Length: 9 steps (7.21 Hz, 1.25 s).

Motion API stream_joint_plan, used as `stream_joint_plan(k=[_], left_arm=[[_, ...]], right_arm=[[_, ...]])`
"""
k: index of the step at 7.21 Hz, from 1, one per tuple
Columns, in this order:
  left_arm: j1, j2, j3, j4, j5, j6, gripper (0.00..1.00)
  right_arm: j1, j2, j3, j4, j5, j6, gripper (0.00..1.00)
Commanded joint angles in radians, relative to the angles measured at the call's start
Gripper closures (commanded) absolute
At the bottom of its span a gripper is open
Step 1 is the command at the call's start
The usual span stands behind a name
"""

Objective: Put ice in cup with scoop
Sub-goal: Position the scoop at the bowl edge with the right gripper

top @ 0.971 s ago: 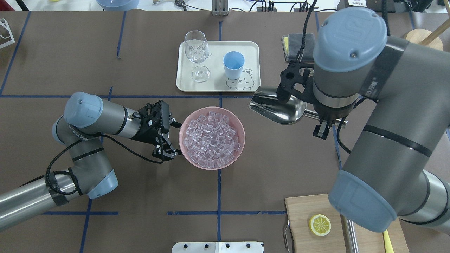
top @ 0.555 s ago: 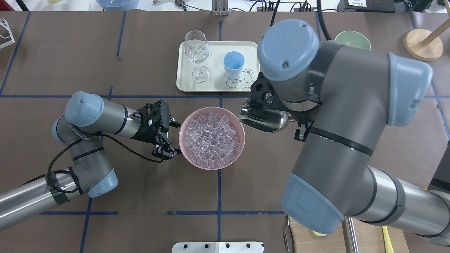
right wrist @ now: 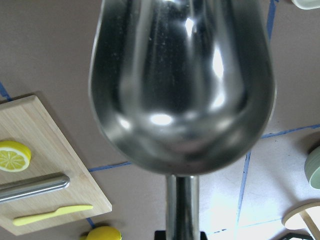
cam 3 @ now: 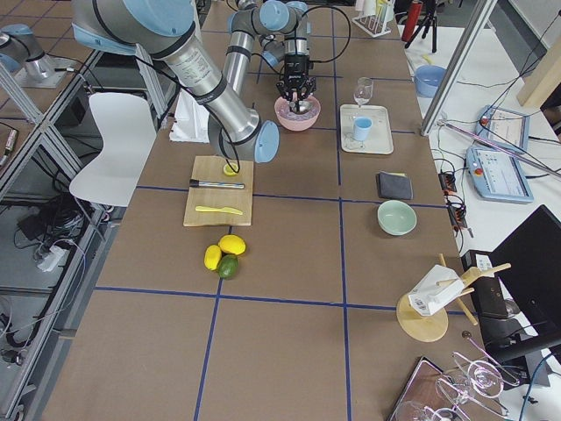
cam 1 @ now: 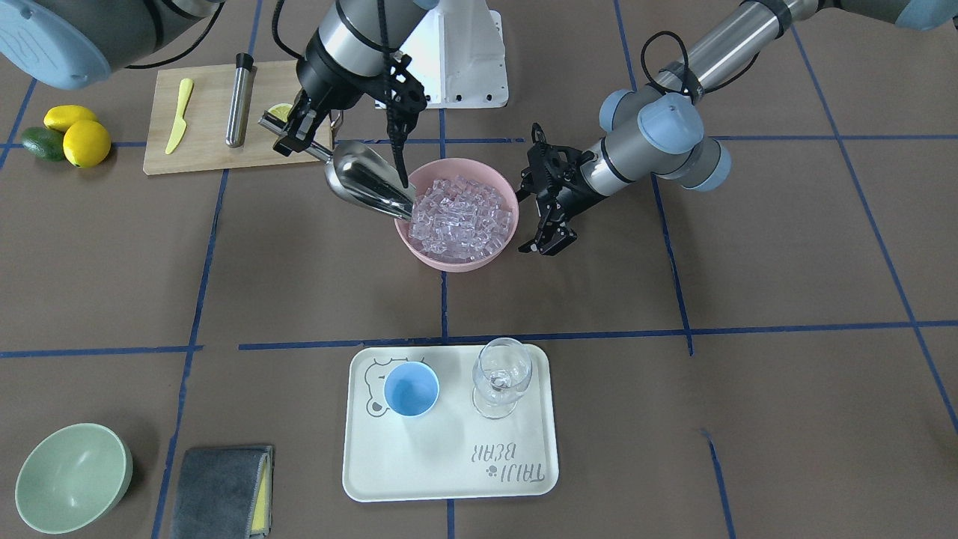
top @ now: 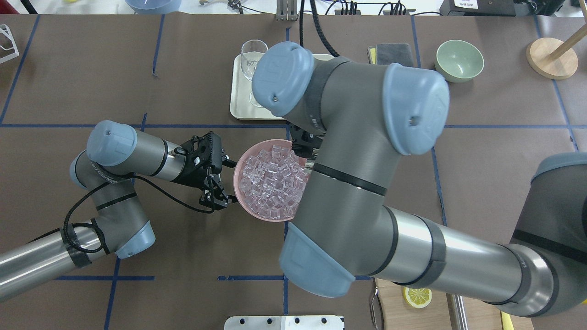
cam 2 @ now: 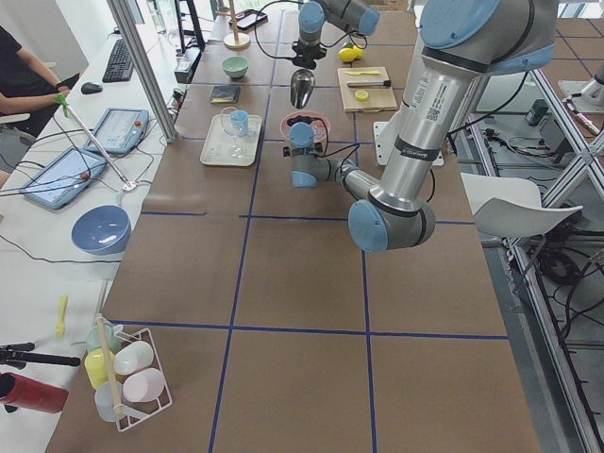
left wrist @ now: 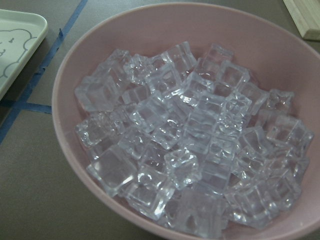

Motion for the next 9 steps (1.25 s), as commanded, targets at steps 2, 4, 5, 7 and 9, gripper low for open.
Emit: stream_joint_plan(k=[2,4,5,7,9], left_arm=[[0.000,-0.007,-0.001,-0.002,0.000,0.000,0.00],[0.000,-0.007,0.000,-0.002,0.000,0.000,0.00],[0.000,-0.007,0.000,-0.002,0.000,0.000,0.00],[0.000,-0.007,0.000,-0.002,0.000,0.000,0.00],[0.000,-0.007,0.000,-0.002,0.000,0.001,0.00]], right_arm=[[-0.044,0.058,-0.159,-0.035,-0.086,-0.080,1.00],[-0.050,0.060,-0.167,-0.035,-0.094,-0.081,1.00],[-0.053,0.061,-0.167,-0.035,-0.094,-0.081,1.00],[-0.082,0.115,-0.255,-0.036,-0.126,-0.081,1.00],[-0.089,0.132,-0.291,-0.036,-0.129,-0.081,1.00]])
